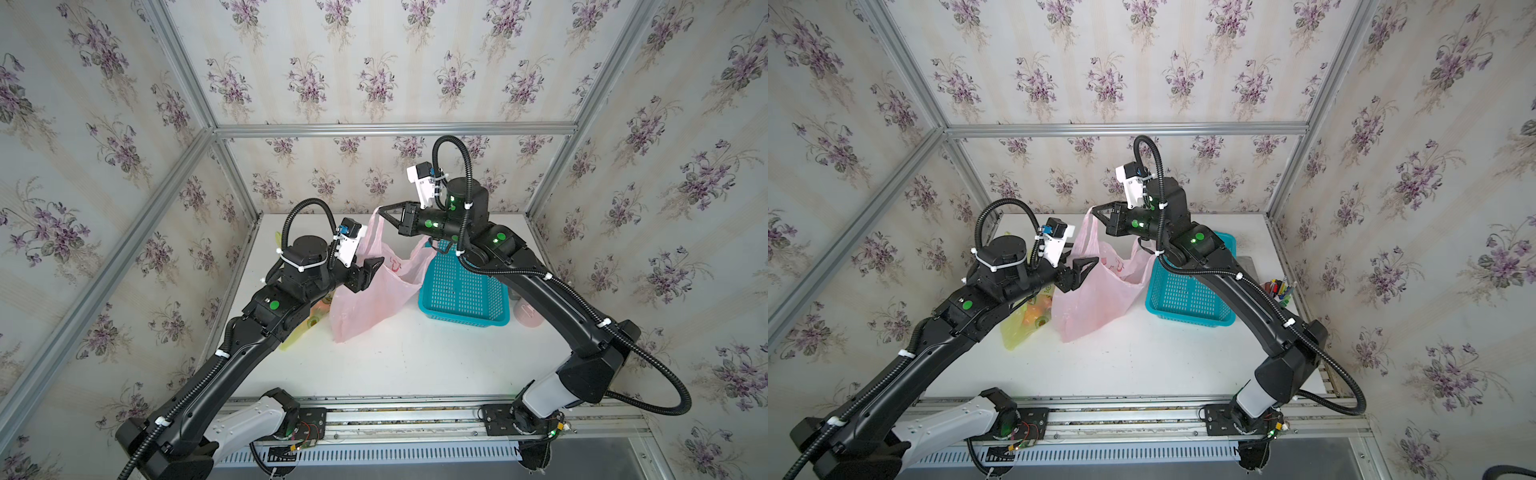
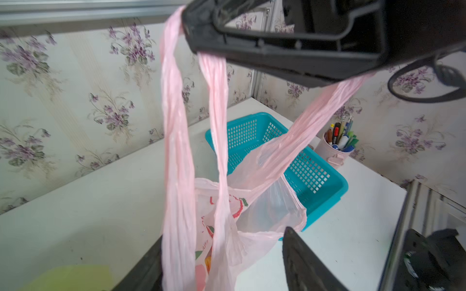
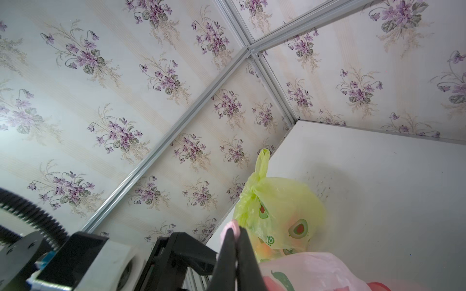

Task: Place the peach into a plastic bag & tie a knot
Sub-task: Adjust the plastic bag at the center of the board, then cross the plastic bag at the center of the board.

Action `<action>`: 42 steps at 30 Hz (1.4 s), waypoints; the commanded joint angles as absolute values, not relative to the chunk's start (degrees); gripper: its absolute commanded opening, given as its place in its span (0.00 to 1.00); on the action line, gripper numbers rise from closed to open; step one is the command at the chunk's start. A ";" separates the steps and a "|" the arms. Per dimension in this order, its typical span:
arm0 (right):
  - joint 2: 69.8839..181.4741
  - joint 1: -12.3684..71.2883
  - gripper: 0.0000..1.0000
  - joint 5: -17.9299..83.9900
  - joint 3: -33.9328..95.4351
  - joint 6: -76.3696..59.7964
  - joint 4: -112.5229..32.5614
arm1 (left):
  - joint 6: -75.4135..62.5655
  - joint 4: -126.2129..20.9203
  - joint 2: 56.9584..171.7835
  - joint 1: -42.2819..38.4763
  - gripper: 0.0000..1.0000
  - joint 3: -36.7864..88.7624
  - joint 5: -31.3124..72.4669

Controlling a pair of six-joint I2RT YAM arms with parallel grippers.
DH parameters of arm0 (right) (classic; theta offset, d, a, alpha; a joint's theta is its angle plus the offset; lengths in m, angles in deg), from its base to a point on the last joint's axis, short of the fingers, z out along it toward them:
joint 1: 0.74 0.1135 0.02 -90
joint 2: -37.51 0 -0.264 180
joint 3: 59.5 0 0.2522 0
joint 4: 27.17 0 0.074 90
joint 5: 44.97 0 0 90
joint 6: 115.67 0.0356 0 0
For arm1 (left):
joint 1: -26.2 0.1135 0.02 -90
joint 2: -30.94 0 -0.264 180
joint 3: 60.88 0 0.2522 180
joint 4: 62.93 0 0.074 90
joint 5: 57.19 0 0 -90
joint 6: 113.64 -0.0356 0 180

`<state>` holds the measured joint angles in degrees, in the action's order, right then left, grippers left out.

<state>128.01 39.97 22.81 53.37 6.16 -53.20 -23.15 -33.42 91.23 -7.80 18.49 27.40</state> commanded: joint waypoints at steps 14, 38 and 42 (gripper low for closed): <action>127.99 40.38 0.00 23.35 52.18 9.39 -48.97 | -18.77 -48.18 98.44 -13.88 0.46 18.36 57.96; 120.67 38.83 0.60 37.74 55.49 -7.28 -63.31 | -22.83 -44.07 95.62 -9.39 0.00 16.42 41.90; 114.91 38.35 0.76 46.65 52.04 -11.89 -69.66 | -22.82 -42.98 96.15 -8.19 0.00 16.86 40.11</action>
<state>117.00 38.55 37.85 53.79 -5.97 -63.30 -23.35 -43.95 95.89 -8.68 16.32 43.13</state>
